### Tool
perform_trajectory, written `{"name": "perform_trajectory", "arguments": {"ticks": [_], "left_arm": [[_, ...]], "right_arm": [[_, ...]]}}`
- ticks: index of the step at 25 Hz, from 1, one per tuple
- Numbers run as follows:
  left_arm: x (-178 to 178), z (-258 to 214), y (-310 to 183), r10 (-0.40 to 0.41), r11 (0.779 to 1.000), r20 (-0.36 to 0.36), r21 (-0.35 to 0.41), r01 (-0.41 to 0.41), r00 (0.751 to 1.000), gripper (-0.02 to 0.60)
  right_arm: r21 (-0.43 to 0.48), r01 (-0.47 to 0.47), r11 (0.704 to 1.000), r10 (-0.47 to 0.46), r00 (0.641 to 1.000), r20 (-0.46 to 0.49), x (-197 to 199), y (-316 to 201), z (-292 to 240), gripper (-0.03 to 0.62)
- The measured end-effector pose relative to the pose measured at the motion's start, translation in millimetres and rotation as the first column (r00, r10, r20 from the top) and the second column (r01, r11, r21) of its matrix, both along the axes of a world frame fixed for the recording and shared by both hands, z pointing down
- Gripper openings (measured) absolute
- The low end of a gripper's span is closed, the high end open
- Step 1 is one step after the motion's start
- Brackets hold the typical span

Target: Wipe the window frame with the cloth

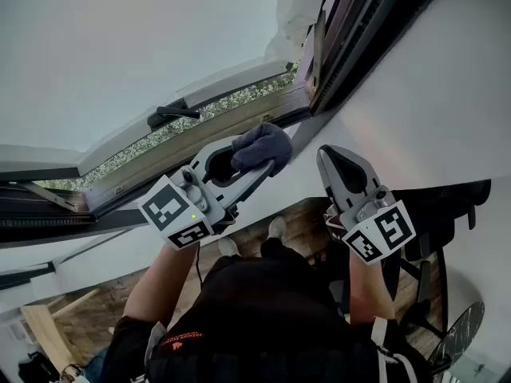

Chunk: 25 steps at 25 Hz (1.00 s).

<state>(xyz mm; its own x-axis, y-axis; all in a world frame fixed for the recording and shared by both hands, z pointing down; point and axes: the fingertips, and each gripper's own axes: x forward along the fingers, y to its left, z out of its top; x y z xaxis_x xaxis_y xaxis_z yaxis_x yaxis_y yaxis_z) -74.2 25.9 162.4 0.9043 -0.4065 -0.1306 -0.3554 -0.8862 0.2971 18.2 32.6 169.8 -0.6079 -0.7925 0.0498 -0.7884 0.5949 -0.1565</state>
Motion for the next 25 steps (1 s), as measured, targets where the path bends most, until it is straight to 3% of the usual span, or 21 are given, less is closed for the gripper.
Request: {"name": "perform_trajectory", "arguments": {"ticks": [11, 25], "left_arm": [[7, 0, -5, 0.01, 1.0, -0.004, 0.001, -0.01, 1.0, 0.155], [47, -7, -32, 0.042, 0.998, 0.005, 0.038, -0.042, 0.999, 0.155]], "right_arm": [[0.021, -0.007, 1.0, 0.007, 0.999, 0.032, 5, -1, -7, 0.005], [0.003, -0.039, 0.999, 0.039, 0.998, 0.041, 37, -13, -2, 0.005]]}}
